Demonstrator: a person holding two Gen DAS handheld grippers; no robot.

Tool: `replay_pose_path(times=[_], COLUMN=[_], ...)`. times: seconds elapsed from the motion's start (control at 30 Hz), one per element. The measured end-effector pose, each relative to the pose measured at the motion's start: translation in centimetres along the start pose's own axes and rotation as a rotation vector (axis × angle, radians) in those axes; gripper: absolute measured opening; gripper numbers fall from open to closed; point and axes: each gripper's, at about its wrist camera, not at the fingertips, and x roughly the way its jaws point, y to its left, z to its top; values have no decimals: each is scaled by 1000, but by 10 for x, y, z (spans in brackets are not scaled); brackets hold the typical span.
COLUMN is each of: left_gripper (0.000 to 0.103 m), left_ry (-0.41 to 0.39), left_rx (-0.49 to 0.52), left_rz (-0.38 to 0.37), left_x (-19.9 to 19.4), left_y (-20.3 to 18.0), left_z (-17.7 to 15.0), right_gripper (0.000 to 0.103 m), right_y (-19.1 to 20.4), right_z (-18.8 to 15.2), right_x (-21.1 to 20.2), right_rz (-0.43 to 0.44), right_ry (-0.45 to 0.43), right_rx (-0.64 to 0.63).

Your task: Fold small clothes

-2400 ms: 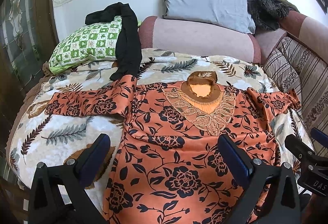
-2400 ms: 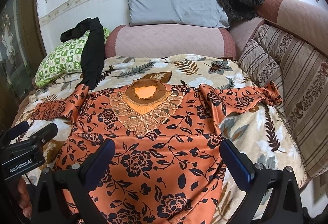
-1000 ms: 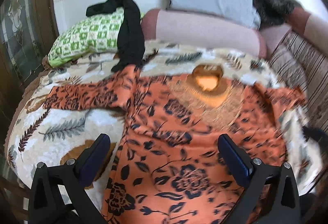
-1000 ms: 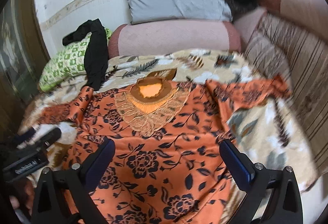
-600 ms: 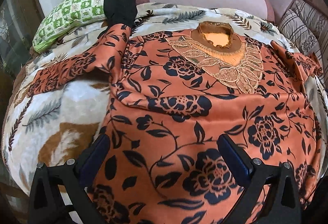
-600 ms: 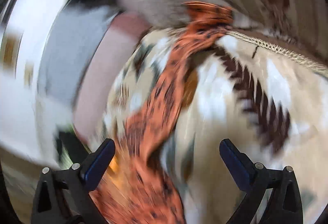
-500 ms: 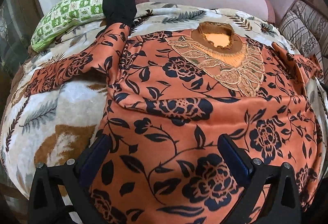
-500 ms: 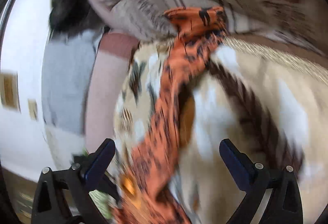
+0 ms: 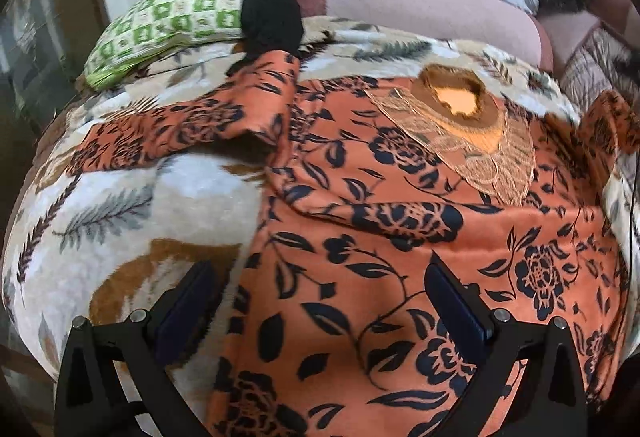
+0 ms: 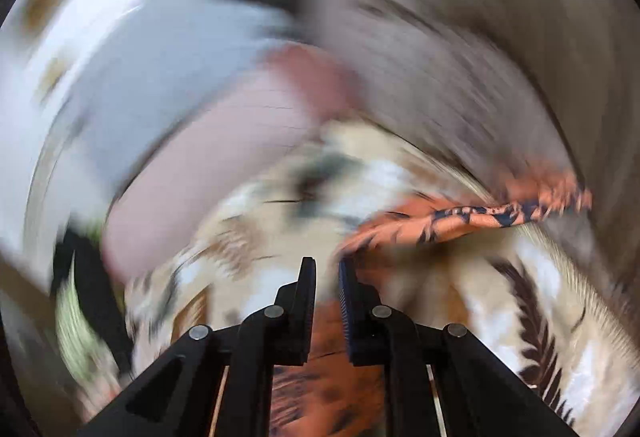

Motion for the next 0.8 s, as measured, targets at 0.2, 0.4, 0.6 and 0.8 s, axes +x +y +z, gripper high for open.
replay_pose_path(times=[0.2,0.4,0.6,0.8], left_gripper=[103,103,103,103], left_ry=[-46,-53,-51,-25], left_rx=[-68,-104,-135,-33], left_rz=[15,41,16,22], left_x=[-21,-26,-17,-7], left_y=[33,62,57,29], left_z=[-3,-8,-2,-3], right_gripper=[20,78,84,87], right_y=[205,177,-31,-143], right_z=[-111,-199,-109,-77], right_x=[-8,26,-11,59], right_rz=[255,418,318,304], right_ry=[123,388,106,95], right_rx=[-301,-38,629,1054])
